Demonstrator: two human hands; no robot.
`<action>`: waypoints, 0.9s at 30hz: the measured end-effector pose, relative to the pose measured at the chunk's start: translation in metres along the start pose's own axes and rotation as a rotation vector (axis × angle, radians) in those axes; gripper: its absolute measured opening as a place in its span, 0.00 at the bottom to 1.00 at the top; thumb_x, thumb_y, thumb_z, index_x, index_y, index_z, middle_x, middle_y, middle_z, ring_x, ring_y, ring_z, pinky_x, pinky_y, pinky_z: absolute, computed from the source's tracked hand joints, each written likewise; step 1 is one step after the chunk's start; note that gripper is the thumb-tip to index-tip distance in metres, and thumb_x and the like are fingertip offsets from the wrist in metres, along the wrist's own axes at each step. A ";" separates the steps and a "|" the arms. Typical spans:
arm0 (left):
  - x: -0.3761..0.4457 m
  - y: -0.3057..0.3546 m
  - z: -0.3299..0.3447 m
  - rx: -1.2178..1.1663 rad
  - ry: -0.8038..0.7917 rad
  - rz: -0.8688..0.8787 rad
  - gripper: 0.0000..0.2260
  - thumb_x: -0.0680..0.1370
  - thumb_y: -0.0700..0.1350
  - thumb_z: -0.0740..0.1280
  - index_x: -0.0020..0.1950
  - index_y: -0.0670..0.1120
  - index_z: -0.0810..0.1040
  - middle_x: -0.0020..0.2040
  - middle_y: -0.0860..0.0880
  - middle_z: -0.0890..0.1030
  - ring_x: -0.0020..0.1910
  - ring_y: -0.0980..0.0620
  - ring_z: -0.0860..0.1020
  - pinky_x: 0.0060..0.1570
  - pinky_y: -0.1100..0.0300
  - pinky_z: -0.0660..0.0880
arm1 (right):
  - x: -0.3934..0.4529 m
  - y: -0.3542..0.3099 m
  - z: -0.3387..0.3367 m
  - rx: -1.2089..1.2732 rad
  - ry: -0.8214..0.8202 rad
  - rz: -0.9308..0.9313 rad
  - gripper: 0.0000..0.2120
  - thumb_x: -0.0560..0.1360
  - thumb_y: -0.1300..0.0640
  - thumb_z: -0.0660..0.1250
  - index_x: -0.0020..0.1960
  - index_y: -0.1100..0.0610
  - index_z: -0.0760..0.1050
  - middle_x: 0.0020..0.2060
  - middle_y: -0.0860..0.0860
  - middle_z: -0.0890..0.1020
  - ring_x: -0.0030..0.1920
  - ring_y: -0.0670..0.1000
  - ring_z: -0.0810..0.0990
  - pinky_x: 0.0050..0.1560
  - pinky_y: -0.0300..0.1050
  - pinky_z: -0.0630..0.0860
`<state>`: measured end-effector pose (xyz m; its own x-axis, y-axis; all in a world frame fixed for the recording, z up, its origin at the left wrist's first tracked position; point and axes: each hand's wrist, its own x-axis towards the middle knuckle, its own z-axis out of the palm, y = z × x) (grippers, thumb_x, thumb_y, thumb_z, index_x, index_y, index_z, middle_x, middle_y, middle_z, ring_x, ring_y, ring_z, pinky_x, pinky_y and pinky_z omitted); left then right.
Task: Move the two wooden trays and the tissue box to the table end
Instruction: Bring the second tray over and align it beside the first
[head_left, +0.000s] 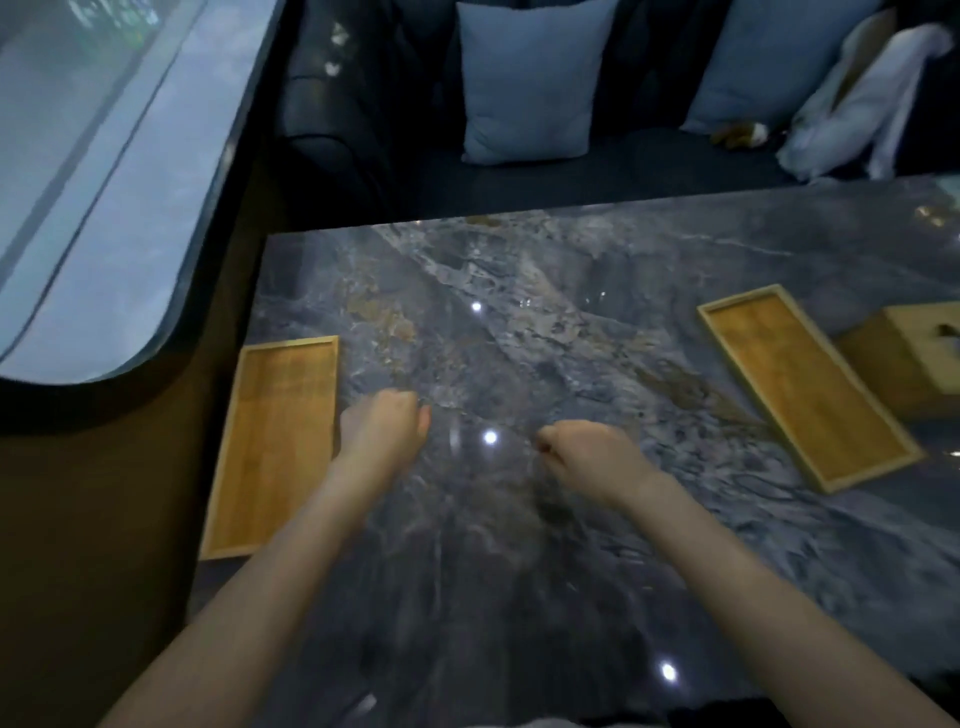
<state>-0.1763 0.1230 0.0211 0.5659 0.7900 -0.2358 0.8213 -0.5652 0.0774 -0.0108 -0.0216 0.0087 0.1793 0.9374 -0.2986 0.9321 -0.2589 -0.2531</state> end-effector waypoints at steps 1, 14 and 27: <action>0.003 0.021 -0.003 -0.018 -0.003 0.025 0.17 0.78 0.49 0.55 0.50 0.40 0.78 0.53 0.37 0.81 0.53 0.37 0.78 0.49 0.51 0.75 | -0.010 0.020 -0.005 0.009 0.005 0.035 0.11 0.76 0.56 0.55 0.51 0.60 0.73 0.52 0.60 0.80 0.54 0.60 0.78 0.48 0.53 0.74; 0.015 0.280 0.024 -0.249 0.051 0.310 0.15 0.79 0.48 0.57 0.57 0.39 0.72 0.57 0.38 0.76 0.59 0.39 0.72 0.55 0.48 0.71 | -0.129 0.242 -0.027 0.010 0.365 0.437 0.10 0.75 0.59 0.61 0.53 0.62 0.75 0.49 0.60 0.80 0.52 0.62 0.77 0.48 0.53 0.75; 0.018 0.413 0.098 -0.485 -0.176 0.149 0.16 0.78 0.47 0.59 0.61 0.37 0.67 0.58 0.39 0.70 0.59 0.41 0.70 0.56 0.52 0.70 | -0.163 0.348 0.018 0.260 0.323 0.763 0.20 0.77 0.57 0.58 0.67 0.63 0.64 0.64 0.61 0.71 0.65 0.60 0.67 0.63 0.55 0.68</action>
<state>0.1662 -0.1199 -0.0463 0.6922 0.6344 -0.3440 0.6959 -0.4604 0.5512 0.2783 -0.2687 -0.0476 0.8433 0.4961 -0.2067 0.4266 -0.8518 -0.3040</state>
